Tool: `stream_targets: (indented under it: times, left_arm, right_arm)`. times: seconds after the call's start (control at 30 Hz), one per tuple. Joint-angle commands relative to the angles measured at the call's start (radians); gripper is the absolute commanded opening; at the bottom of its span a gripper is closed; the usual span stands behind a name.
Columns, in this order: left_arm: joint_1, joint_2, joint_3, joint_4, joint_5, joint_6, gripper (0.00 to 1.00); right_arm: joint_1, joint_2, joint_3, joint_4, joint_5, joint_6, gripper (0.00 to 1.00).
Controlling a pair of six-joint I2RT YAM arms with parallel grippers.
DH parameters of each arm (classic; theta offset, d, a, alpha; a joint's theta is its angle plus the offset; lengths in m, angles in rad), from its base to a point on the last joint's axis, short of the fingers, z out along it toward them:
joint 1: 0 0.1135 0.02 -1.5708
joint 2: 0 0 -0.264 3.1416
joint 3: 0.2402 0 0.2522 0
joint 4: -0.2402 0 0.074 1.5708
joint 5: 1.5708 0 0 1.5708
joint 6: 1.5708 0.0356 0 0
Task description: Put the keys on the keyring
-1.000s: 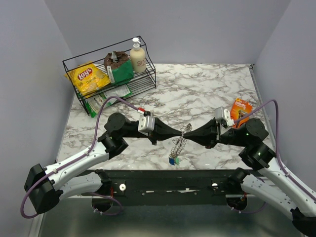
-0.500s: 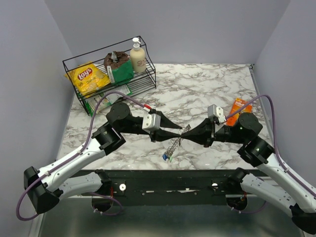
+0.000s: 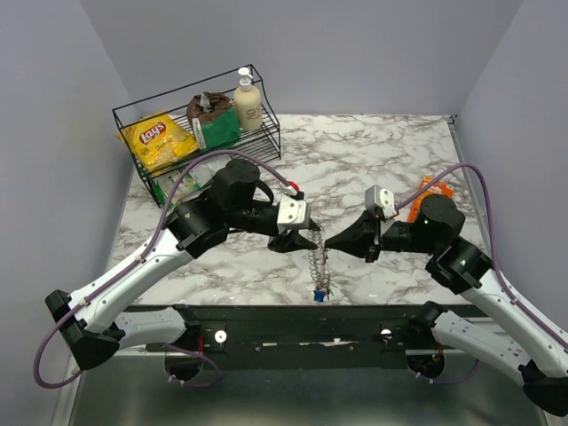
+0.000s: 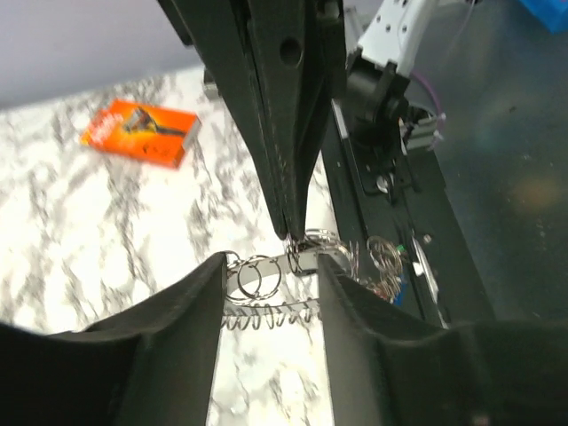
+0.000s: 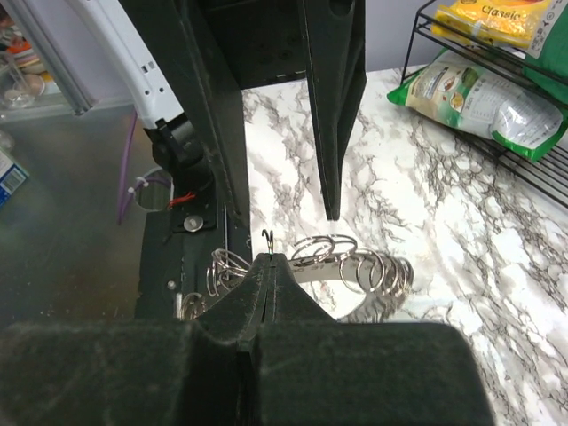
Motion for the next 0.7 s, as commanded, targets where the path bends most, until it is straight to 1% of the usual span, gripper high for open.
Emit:
stream_targets:
  times: [0.0,0.1,0.37,0.5,0.63,0.67]
  left_arm:
    - [-0.006,0.05,0.068,-0.203,-0.017,0.06,0.48]
    - [-0.006,0.059,0.074,-0.204,-0.014,0.061,0.45]
    - [-0.006,0.084,0.086,-0.21,0.009,0.065,0.34]
    - [-0.012,0.097,0.093,-0.204,0.02,0.064,0.34]
    - [-0.014,0.102,0.099,-0.199,0.02,0.064,0.42]
    - [-0.015,0.102,0.1,-0.199,0.018,0.065,0.43]
  right_arm:
    - [0.002,0.017,0.041,-0.018,-0.016,-0.024,0.01]
    - [0.002,0.024,0.041,-0.023,-0.021,-0.024,0.01]
    - [0.002,0.021,0.04,-0.023,-0.008,-0.025,0.01]
    - [0.002,0.028,0.041,-0.023,-0.007,-0.024,0.01]
    - [0.002,0.029,0.04,-0.023,-0.007,-0.025,0.01]
    - [0.002,0.029,0.04,-0.023,-0.005,-0.024,0.01]
